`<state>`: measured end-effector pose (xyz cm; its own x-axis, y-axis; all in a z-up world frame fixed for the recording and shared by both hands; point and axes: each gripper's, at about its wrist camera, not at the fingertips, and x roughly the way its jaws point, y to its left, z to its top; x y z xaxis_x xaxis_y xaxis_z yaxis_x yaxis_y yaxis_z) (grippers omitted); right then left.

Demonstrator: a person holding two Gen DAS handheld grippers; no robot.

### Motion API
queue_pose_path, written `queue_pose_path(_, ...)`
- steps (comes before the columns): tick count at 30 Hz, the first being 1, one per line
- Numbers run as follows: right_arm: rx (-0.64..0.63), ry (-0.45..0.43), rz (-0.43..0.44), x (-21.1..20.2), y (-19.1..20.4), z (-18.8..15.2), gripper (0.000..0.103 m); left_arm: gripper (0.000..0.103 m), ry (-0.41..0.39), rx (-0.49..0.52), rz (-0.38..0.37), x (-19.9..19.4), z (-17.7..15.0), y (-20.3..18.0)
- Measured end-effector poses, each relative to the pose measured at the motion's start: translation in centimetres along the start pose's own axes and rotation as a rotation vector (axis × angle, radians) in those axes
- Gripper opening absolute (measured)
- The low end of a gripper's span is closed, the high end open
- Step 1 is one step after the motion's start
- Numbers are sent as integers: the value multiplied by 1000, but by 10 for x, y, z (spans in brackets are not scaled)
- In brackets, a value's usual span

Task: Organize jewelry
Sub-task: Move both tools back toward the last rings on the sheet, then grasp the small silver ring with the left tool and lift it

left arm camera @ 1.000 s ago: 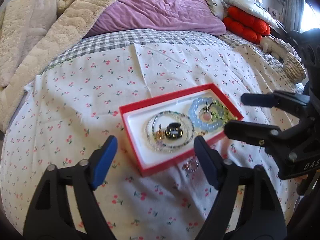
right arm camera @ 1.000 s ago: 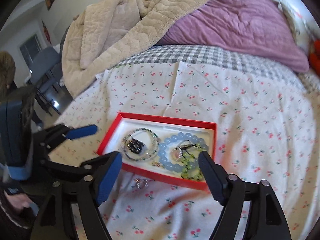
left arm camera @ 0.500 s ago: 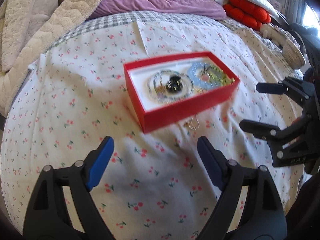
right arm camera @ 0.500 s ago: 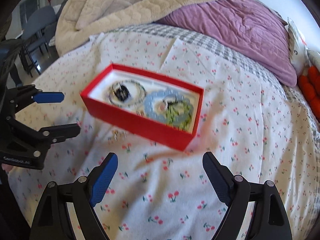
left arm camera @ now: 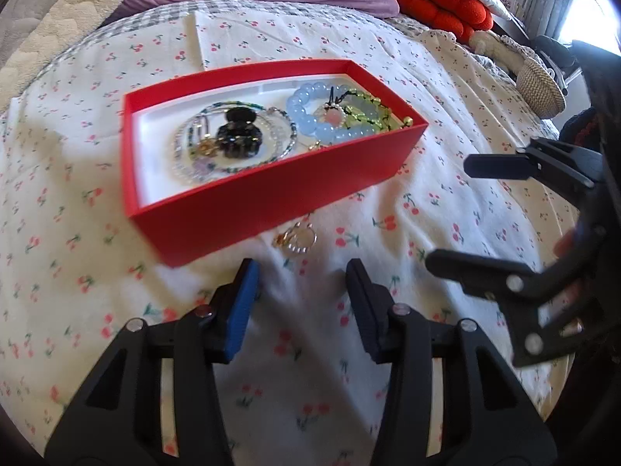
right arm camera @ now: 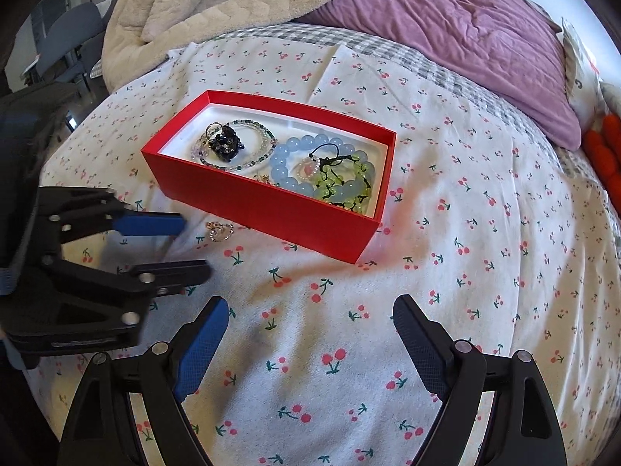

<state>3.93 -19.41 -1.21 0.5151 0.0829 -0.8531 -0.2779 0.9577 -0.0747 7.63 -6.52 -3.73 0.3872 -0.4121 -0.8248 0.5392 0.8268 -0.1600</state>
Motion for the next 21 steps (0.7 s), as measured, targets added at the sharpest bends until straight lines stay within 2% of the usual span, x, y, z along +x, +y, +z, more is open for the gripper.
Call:
queue_pose_path(6,25,2,15,1,-9,0,88,32,-11,-21,4,9,8,2)
queue_pose_path(8,29,5,16,2,-11,0,88,16,-10,-17,-3,10,9,1)
queue_pose_path(9,30,6,16,3,-11,0,88,12,-10,-13,-6,10,8,0)
queue_pose_path(15,41,9,30,3,-12,1,88,12,-4,14,-14,3,3,-1)
queue_pose_path(21,22,19,50,7,-3,3,88,12,-5,42,-34,-22,-13,0)
